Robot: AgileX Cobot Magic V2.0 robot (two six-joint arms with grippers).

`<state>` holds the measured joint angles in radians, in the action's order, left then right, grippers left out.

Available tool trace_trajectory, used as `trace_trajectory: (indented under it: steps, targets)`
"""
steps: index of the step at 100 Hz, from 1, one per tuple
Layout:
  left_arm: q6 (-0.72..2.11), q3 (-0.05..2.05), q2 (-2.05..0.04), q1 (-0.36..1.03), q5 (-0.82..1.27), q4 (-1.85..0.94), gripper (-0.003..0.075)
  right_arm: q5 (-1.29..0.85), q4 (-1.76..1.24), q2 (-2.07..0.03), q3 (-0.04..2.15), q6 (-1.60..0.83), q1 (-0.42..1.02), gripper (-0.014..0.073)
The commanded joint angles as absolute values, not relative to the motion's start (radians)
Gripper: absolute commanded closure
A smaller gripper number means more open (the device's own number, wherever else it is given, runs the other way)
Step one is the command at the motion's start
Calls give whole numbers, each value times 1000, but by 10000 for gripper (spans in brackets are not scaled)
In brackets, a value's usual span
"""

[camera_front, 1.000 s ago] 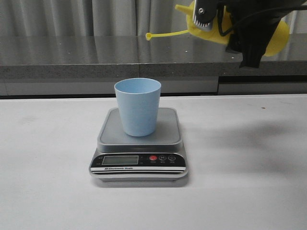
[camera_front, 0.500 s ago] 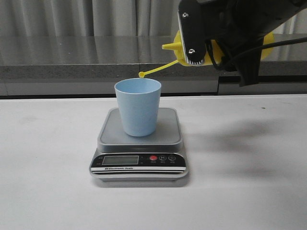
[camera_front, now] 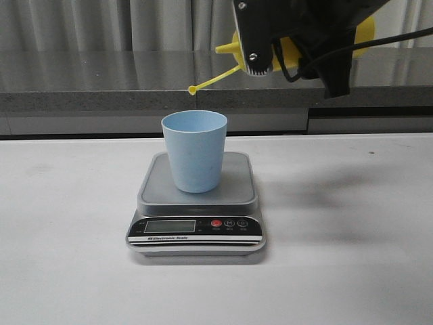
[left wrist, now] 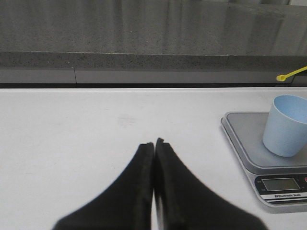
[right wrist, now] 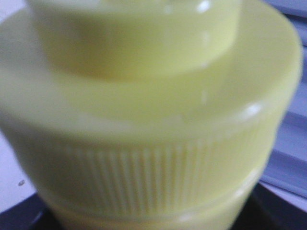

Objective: Pour seasoning into cup on scale with both arms
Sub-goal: 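Tilt the bottle nozzle down over the blue cup with the right gripper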

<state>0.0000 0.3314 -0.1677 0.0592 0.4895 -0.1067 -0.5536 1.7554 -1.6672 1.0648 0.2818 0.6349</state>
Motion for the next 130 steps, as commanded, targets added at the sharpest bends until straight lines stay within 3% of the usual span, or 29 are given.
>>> trace_trajectory:
  steps: [1, 41, 130]
  targets:
    - [0, 357, -177, 57, 404, -113, 741, -646, 1798, -1653, 1110, 238, 647, 254]
    - [0, 357, -177, 57, 404, -113, 741, -771, 1798, -1692, 1110, 0, 695, 254]
    - [0, 357, -177, 57, 404, -113, 741, -834, 1798, -1736, 1167, -38, 755, 254]
